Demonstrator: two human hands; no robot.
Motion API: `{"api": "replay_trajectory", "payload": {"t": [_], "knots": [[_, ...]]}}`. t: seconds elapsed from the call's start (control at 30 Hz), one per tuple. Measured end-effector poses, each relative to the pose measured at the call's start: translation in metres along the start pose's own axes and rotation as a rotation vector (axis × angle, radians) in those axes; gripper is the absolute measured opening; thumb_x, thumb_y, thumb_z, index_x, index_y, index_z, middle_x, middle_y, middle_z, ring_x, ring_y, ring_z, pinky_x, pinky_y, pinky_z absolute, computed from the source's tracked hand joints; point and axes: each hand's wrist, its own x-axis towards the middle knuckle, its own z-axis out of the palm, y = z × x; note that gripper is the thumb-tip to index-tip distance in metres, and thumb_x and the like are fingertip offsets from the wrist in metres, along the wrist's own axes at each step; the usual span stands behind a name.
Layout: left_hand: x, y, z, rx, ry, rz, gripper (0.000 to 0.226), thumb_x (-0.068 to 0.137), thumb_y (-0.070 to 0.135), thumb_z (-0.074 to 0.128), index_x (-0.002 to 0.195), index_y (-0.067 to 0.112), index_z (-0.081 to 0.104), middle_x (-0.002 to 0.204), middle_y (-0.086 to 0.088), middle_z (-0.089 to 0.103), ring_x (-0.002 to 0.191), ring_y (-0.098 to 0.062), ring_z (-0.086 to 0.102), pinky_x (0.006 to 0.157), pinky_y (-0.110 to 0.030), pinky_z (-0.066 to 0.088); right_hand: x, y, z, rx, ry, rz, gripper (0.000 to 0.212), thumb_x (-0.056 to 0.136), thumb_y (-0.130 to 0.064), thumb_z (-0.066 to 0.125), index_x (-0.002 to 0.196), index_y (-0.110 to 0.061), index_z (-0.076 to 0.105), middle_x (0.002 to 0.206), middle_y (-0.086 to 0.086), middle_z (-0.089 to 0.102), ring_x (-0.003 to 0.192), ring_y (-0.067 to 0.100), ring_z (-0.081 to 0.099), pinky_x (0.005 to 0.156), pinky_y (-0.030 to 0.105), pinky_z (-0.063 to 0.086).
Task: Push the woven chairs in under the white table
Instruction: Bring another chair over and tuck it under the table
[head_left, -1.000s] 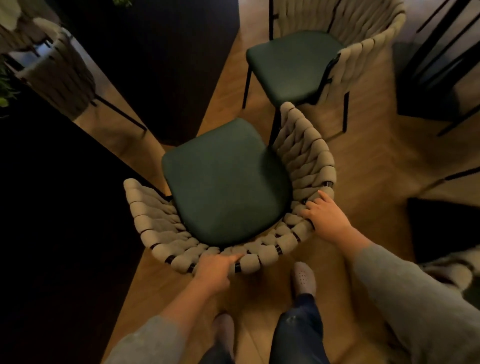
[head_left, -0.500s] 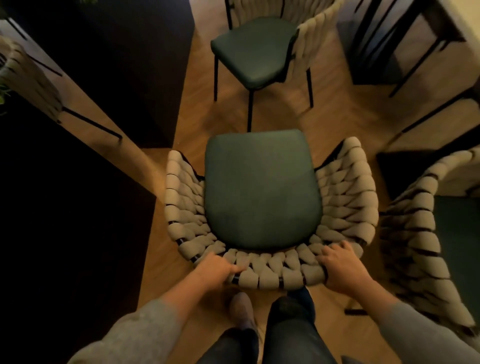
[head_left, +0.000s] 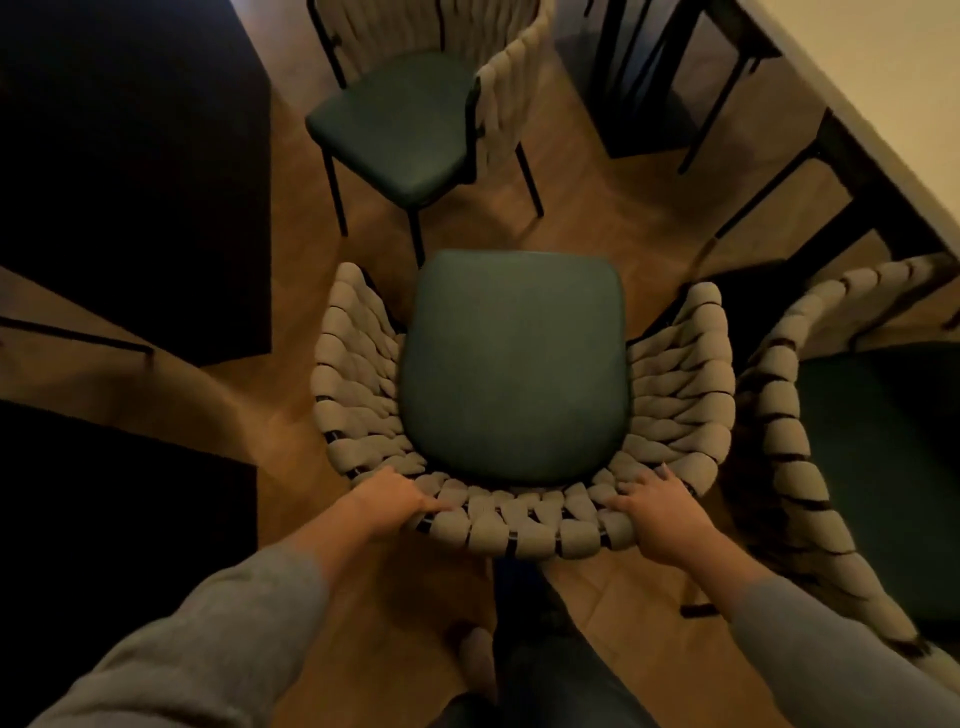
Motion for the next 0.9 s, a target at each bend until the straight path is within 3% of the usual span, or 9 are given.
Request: {"api": "replay_trajectory", "payload": {"t": [0.07,0.17,0.6,0.9], "knots": [[0.016,-0.022,-0.019,0.031,0.025,0.03,0.057,0.1,0.011,0.043,0.149,0.037,0.03,0.137,-0.001,0.052,0.118,-0.024,0.055,0.102,-0.042,0.039,0.013,0.012,-0.008,0.028,0.04,0.019,0.046,0.091,-0.025,0.054,0.136,-0.034,0.048,0.128,-0.005,0.057,0.117,0.018,0.049,0.095,0.035,0.04],[0.047,-0.062,-0.051,0.098,-0.005,0.082,0.059,0.099,0.009,0.042,0.15,0.037,0.028,0.135,-0.004,0.054,0.115,-0.027,0.056,0.1,-0.043,0.041,0.036,0.026,-0.023,0.088,0.032,0.045,0.031,0.092,-0.021,0.05,0.121,-0.029,0.059,0.108,-0.005,0.064,0.099,0.015,0.058,0.084,0.03,0.048],[0.153,-0.2,-0.16,0.348,-0.041,0.204,0.061,0.095,0.01,0.053,0.146,0.037,0.032,0.143,0.004,0.048,0.128,-0.023,0.048,0.107,-0.049,0.03,0.119,0.056,-0.093,0.25,0.047,0.211,0.025,0.092,-0.017,0.047,0.112,-0.023,0.061,0.111,-0.001,0.065,0.103,0.018,0.058,0.081,0.031,0.046],[0.187,-0.26,-0.197,0.456,-0.119,0.321,0.054,0.097,0.018,0.052,0.146,0.033,0.036,0.138,-0.003,0.051,0.121,-0.027,0.052,0.105,-0.048,0.036,0.157,0.026,-0.126,0.386,-0.001,0.453,0.038,0.091,-0.021,0.052,0.127,-0.032,0.054,0.124,-0.005,0.057,0.118,0.019,0.049,0.097,0.036,0.034]]}}
